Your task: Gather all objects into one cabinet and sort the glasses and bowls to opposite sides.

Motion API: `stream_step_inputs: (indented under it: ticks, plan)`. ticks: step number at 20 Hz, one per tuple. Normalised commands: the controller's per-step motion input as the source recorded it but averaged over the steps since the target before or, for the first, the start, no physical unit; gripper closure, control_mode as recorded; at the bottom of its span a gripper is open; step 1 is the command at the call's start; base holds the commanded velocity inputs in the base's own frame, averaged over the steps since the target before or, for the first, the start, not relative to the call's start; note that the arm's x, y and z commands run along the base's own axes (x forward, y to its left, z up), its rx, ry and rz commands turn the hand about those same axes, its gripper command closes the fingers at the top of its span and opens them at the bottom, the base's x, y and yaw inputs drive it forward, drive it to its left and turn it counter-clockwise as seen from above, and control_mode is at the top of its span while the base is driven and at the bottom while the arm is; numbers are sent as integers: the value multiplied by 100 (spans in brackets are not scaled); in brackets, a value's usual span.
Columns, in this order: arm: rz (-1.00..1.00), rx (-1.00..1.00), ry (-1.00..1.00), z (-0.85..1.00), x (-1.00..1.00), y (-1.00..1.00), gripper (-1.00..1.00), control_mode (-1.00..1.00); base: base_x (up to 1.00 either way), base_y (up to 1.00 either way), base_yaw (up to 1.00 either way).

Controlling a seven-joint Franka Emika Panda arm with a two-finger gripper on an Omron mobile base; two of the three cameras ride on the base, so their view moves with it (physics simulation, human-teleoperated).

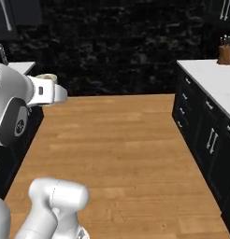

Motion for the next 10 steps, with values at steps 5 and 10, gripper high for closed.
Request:
stream_step_inputs:
  ticks: [5, 10]
  plan:
    - [0, 0, 0, 0, 0, 0, 100, 100, 100, 26, 28]
    - [0, 0, 0, 0, 0, 0, 100, 100, 100, 6, 29]
